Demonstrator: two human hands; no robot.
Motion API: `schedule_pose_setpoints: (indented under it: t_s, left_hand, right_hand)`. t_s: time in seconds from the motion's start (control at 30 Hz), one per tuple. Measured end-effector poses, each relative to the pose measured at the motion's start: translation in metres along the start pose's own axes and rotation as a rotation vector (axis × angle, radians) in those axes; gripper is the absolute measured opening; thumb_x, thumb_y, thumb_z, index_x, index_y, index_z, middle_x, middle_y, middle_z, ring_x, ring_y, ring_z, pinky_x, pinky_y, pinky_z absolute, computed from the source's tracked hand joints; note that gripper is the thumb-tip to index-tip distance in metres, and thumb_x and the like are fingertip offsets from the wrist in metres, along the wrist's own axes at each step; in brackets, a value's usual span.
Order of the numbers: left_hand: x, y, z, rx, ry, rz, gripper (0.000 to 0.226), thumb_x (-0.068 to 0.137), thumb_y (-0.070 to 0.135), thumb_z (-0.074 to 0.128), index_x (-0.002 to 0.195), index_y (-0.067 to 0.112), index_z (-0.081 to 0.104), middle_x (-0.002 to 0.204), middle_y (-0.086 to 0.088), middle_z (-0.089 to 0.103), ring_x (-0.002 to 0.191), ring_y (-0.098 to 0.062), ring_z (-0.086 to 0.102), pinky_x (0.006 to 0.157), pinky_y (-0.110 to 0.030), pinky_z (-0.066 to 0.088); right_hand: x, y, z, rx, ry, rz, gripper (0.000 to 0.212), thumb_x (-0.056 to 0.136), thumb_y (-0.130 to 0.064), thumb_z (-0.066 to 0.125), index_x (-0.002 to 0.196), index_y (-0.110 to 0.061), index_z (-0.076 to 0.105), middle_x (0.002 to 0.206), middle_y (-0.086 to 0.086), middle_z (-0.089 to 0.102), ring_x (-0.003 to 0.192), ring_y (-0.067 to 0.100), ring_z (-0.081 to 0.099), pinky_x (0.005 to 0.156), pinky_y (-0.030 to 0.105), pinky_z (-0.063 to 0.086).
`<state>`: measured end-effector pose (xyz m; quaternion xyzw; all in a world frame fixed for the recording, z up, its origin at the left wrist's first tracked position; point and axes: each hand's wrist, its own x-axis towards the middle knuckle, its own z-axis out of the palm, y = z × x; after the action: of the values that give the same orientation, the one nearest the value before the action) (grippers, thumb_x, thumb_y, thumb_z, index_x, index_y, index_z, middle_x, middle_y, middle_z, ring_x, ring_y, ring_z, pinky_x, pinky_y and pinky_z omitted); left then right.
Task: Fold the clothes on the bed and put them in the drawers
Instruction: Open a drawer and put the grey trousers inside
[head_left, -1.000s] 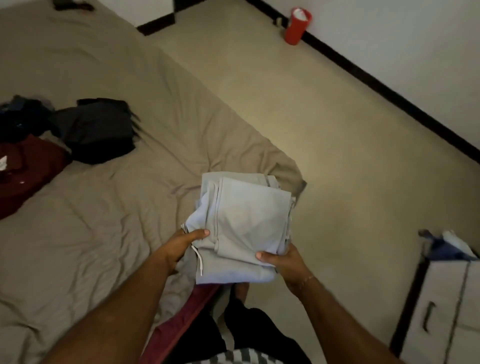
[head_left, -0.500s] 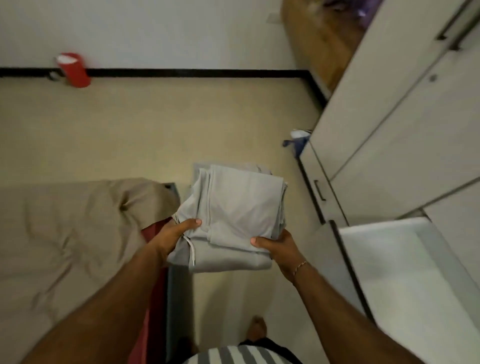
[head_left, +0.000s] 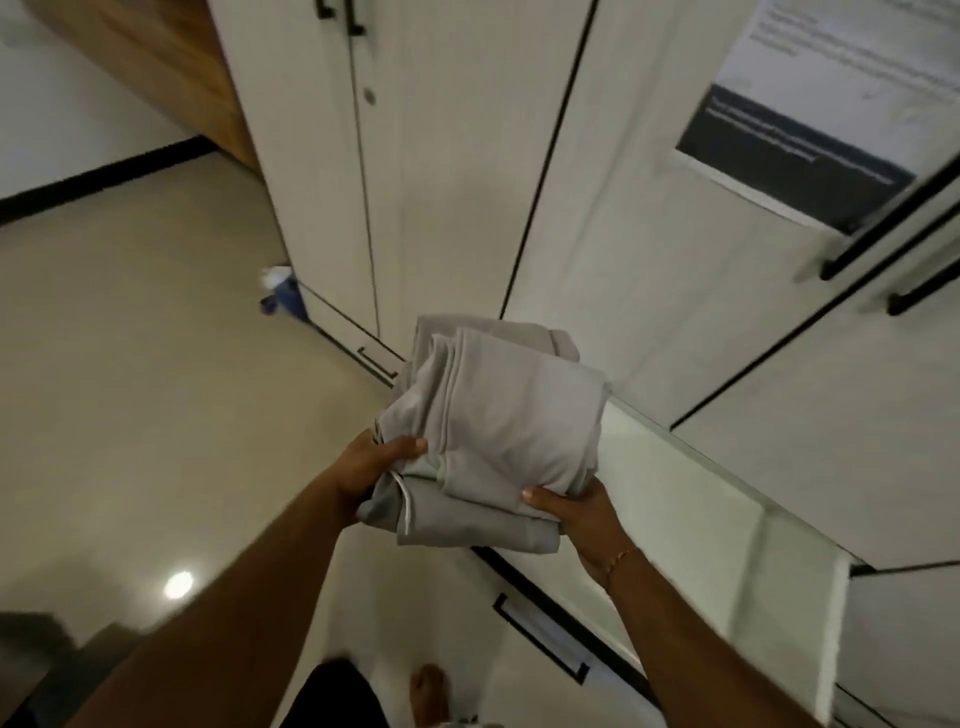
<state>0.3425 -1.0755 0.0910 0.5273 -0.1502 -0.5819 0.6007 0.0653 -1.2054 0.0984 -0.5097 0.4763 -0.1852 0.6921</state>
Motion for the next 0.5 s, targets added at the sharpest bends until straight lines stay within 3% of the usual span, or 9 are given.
schedule_pose_setpoints:
  t_s: [0.17, 0.37, 0.5]
  left_hand:
    - [0.085, 0.001, 0.043, 0.143, -0.159, -0.121, 0.056, 0.080, 0.025, 0.085, 0.132, 0.013, 0.067, 0.125, -0.014, 0.074, 0.114, -0.034, 0.072, 0.087, -0.040, 0.061]
    - [0.177, -0.013, 0.057, 0.174, -0.312, -0.271, 0.061, 0.070, 0.027, 0.095, 0.126, 0.017, 0.072, 0.124, -0.013, 0.074, 0.113, -0.030, 0.072, 0.084, -0.033, 0.062]
    - [0.212, -0.031, 0.048, 0.197, -0.295, -0.325, 0.050, 0.075, 0.018, 0.093, 0.121, 0.009, 0.074, 0.121, -0.017, 0.075, 0.114, -0.035, 0.071, 0.085, -0.036, 0.062]
  right_hand:
    - [0.014, 0.015, -0.043, 0.039, 0.225, 0.075, 0.064, 0.058, -0.014, 0.099, 0.116, -0.009, 0.074, 0.108, 0.007, 0.079, 0.096, 0.023, 0.076, 0.069, 0.031, 0.061]
    - [0.049, 0.030, -0.065, 0.010, 0.436, 0.188, 0.064, 0.051, -0.026, 0.098, 0.109, -0.012, 0.075, 0.096, 0.001, 0.081, 0.086, 0.017, 0.077, 0.060, 0.029, 0.060]
    - [0.071, 0.053, -0.070, 0.002, 0.411, 0.257, 0.059, 0.057, -0.027, 0.102, 0.108, -0.024, 0.073, 0.104, -0.004, 0.080, 0.091, 0.013, 0.076, 0.067, 0.027, 0.060]
